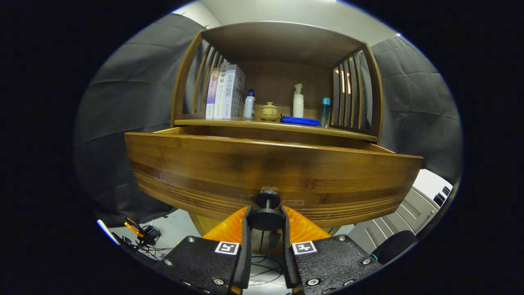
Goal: Pull open the drawer, take out the items inside it, and place them on the countertop above the cabinet.
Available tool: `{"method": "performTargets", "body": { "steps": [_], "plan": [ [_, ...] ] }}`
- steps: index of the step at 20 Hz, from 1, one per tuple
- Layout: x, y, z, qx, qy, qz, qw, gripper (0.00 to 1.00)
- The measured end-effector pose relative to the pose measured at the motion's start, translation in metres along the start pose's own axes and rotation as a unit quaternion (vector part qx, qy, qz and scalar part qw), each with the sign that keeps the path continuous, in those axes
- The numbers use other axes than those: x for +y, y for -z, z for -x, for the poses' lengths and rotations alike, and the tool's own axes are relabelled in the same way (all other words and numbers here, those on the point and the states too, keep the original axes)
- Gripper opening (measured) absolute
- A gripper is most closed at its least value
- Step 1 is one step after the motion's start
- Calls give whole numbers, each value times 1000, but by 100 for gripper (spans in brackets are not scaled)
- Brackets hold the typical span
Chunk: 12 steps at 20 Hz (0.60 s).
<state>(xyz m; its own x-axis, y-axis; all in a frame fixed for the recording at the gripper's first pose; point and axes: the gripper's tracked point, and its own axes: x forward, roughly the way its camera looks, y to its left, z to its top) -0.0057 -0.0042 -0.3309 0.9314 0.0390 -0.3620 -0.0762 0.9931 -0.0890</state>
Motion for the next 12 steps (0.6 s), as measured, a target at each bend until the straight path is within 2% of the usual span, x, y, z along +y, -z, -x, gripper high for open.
{"method": "performTargets", "body": {
  "steps": [3, 9, 12],
  "plan": [
    [4, 3, 10, 7, -8, 6, 1000, 33],
    [9, 11, 35, 8, 1, 11, 1000, 33],
    [13, 17, 47, 20, 0, -8, 1000, 33]
  ]
}}
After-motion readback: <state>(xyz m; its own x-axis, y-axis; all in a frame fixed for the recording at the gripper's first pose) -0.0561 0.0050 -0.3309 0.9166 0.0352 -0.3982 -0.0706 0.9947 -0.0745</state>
